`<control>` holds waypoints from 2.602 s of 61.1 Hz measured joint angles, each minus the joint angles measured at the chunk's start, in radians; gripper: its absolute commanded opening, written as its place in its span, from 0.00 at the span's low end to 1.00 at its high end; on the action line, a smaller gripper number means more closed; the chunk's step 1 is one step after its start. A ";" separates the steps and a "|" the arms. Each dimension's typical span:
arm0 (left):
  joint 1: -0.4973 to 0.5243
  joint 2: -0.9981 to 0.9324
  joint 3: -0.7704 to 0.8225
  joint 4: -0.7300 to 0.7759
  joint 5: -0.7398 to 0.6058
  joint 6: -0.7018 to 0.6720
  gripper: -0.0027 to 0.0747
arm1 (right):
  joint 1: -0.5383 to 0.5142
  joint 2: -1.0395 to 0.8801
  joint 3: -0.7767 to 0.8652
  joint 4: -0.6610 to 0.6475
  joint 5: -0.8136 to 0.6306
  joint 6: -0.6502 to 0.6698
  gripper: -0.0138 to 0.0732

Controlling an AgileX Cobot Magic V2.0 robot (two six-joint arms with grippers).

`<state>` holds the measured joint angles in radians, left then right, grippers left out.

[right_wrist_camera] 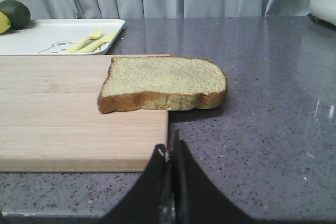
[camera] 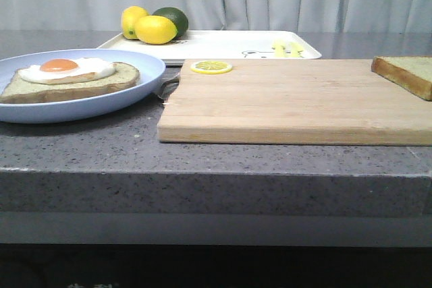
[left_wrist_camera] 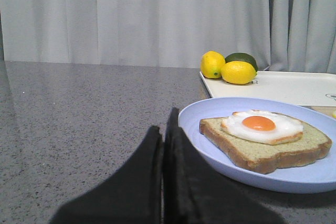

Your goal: Place bread and move sandwich to tray

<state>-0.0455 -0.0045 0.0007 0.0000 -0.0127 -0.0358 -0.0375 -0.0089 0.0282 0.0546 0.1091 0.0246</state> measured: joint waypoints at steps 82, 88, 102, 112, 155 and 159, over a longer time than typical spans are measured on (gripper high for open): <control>0.000 0.548 -0.720 -0.026 0.646 0.000 0.01 | 0.000 0.607 -0.677 -0.080 0.620 0.000 0.02; 0.000 0.570 -0.716 -0.026 0.650 0.000 0.01 | 0.000 0.651 -0.677 -0.080 0.625 0.000 0.04; 0.000 0.578 -0.714 0.000 0.650 0.000 0.37 | 0.000 0.705 -0.677 -0.080 0.637 0.000 0.61; 0.000 0.578 -0.714 0.000 0.650 0.000 0.70 | 0.000 0.708 -0.677 -0.080 0.629 0.000 0.80; -0.249 0.579 -0.713 -0.028 0.646 0.036 0.70 | 0.000 0.858 -0.932 -0.055 0.857 -0.007 0.74; -0.282 0.579 -0.713 -0.025 0.646 0.047 0.70 | 0.000 0.898 -0.974 -0.055 0.891 -0.006 0.74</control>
<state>-0.3279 0.5747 -0.7124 -0.0254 0.6338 0.0110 -0.0375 0.8891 -0.9454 0.0000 1.0003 0.0183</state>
